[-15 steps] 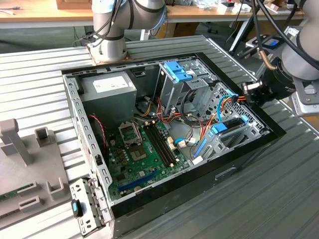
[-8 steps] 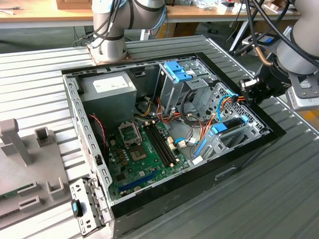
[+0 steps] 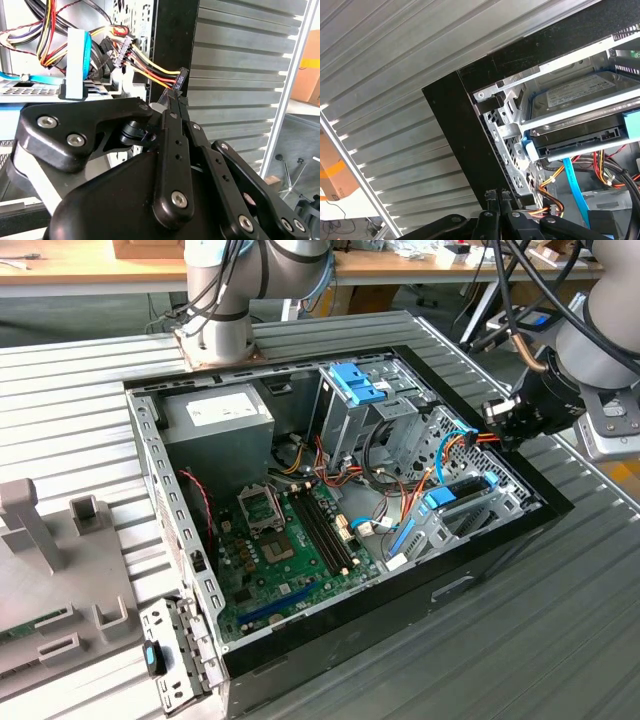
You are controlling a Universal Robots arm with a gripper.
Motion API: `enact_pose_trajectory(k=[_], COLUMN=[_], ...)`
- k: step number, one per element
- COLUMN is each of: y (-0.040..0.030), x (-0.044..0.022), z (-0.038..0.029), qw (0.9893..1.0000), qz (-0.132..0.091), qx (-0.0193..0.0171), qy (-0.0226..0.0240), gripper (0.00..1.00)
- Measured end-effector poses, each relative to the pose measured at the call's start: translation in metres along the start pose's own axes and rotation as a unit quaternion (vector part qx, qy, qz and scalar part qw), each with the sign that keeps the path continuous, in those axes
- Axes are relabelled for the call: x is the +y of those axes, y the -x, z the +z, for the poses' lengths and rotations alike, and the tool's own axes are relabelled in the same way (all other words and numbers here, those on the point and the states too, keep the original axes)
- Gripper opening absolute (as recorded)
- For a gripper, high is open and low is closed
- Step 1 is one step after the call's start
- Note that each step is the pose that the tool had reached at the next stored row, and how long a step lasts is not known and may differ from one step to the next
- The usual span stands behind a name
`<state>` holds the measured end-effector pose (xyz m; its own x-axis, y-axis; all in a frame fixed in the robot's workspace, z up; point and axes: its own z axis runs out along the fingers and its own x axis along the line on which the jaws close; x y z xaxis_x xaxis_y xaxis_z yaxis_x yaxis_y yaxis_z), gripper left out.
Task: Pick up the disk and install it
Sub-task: 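Insert the first disk wire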
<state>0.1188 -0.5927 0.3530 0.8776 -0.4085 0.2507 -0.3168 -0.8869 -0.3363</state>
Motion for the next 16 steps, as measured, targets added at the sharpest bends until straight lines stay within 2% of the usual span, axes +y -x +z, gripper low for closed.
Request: enact_pose_trajectory(k=[4,5,9,10,11,12,16], y=[0.0000,0.0000,0.0007,0.0014,0.0015,0.0012,0.0010], x=[0.0000,0.0000,-0.0017,-0.0033,-0.0039,-0.0039,-0.0042], z=[0.0000,0.0000,0.0005,0.0009,0.0023,0.0026,0.0019], qw=[1.0000,1.0000,1.0000,1.0000,0.9999,0.9999,0.9999], qz=[0.000,0.000,0.000,-0.001,-0.004,-0.005,-0.005], qx=[-0.0001,-0.0001,0.0000,0.0004,0.0034,0.0047,0.0048], qy=[-0.0002,-0.0002,0.0000,0.0011,0.0094,0.0129,0.0133], gripper=[0.15,0.22,0.22,0.22,0.22,0.22,0.22])
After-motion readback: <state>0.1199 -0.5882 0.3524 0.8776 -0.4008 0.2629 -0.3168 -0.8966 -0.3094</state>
